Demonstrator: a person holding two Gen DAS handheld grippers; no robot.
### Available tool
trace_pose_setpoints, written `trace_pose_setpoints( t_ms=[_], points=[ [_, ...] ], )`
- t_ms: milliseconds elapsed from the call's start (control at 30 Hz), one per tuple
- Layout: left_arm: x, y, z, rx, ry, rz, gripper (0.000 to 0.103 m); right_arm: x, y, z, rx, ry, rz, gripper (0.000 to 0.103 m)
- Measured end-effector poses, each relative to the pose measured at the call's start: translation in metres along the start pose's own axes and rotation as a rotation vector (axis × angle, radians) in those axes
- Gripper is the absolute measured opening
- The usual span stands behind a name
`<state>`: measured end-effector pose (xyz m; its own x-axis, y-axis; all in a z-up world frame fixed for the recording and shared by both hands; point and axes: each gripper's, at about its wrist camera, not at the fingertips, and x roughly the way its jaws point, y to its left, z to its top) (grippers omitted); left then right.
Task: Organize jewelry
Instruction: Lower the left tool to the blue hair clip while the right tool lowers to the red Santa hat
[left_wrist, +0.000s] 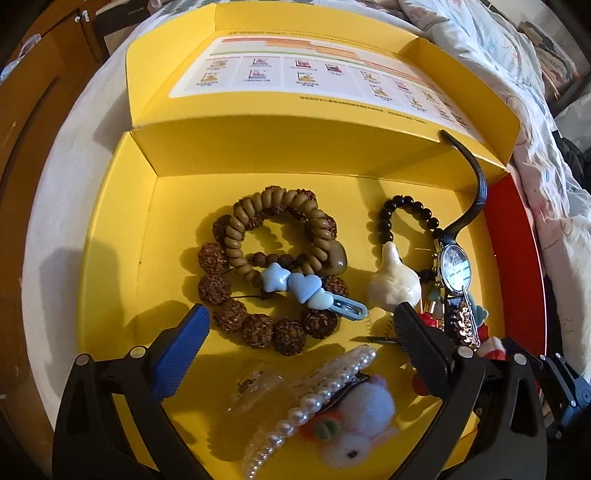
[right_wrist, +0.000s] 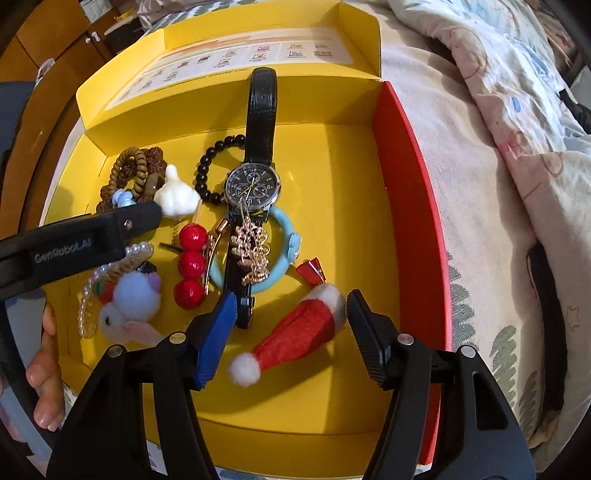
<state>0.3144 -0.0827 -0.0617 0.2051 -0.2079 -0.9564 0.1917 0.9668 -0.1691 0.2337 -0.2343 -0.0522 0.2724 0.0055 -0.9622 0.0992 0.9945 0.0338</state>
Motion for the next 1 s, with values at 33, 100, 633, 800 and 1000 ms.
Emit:
trace_pose_setpoints(
  t_ms=[33,100,633,800,1000],
  points=[
    [0.002,0.000,0.001,0.003,0.008,-0.002,0.099,0.001,0.000,0.000,-0.004,0.006,0.004,0.063],
    [0.003,0.000,0.000,0.005,0.011,-0.003,0.099,0.003,-0.001,-0.001,-0.003,0.011,0.005,0.063],
    [0.012,0.003,-0.004,-0.008,-0.010,0.026,0.071,0.000,0.022,-0.016,-0.066,-0.006,-0.021,0.036],
    [0.001,0.020,-0.005,-0.022,-0.005,-0.008,0.065,-0.002,0.018,-0.017,-0.061,-0.009,-0.008,0.032],
    [-0.011,0.033,-0.005,-0.041,-0.016,-0.044,0.054,-0.006,0.014,-0.015,-0.053,-0.027,-0.005,0.027]
  ],
)
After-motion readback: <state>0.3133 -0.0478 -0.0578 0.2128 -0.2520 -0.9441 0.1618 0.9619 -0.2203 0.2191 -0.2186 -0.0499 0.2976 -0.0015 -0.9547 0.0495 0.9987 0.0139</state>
